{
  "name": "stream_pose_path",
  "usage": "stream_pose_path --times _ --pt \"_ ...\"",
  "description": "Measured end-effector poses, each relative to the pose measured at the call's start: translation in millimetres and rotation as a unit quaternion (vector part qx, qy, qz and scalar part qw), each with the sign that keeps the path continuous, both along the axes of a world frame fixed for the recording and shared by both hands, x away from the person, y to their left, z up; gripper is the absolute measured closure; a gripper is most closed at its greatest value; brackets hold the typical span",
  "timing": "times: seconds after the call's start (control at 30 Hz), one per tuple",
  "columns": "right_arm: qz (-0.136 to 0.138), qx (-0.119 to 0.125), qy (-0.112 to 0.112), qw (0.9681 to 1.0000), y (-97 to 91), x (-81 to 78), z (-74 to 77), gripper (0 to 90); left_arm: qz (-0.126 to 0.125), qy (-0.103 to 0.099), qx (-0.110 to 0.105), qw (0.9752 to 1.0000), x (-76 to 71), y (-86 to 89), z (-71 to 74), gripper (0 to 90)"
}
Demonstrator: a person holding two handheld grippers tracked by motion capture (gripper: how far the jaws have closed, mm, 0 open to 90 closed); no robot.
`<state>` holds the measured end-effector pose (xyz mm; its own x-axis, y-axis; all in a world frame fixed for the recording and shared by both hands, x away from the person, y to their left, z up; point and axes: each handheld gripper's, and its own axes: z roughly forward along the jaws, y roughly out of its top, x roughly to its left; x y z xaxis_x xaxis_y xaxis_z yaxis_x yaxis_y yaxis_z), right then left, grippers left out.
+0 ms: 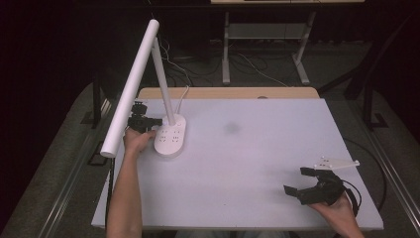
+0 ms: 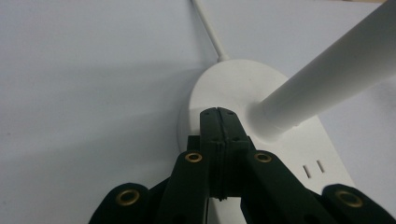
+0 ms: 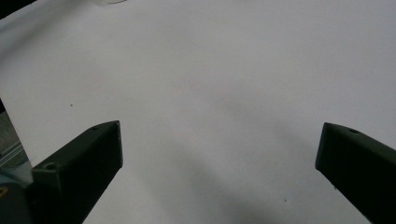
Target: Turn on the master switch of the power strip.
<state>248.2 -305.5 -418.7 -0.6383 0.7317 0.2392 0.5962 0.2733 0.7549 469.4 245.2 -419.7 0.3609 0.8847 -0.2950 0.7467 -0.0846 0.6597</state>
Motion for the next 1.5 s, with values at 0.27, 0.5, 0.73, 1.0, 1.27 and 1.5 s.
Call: stream_pose_path --times 0.27,0.5,0.73,1.0,1.27,1.5 --pt "-0.002 -0.001 0.001 1.0 -0.6 1.1 -1.1 0.1 -0.001 -0.034 -0.026 0.9991 -5.8 4.1 12.9 90.0" --pt "-0.003 0.0 0.001 1.0 -1.4 0.6 -0.8 0.1 0.009 -0.052 -0.032 0.9981 -15.5 3.7 23.4 89.9" --pt "-0.003 0.001 0.0 1.0 -1.2 0.3 -0.5 0.1 0.018 -0.068 -0.038 0.9968 -30.1 13.6 36.1 89.9" --pt "0.0 0.002 0.001 1.0 0.6 -0.1 -0.1 0.1 0.029 -0.09 -0.05 0.9942 -51.6 28.0 48.2 89.8" --pt "0.0 0.004 -0.001 1.0 0.5 -0.6 0.2 0.1 0.025 -0.111 -0.063 0.9916 -75.9 32.9 52.5 89.7" --pt "0.005 0.001 0.0 1.0 1.8 -0.3 -0.7 0.1 0.023 -0.131 -0.086 0.9874 -103.1 34.9 55.6 87.5"
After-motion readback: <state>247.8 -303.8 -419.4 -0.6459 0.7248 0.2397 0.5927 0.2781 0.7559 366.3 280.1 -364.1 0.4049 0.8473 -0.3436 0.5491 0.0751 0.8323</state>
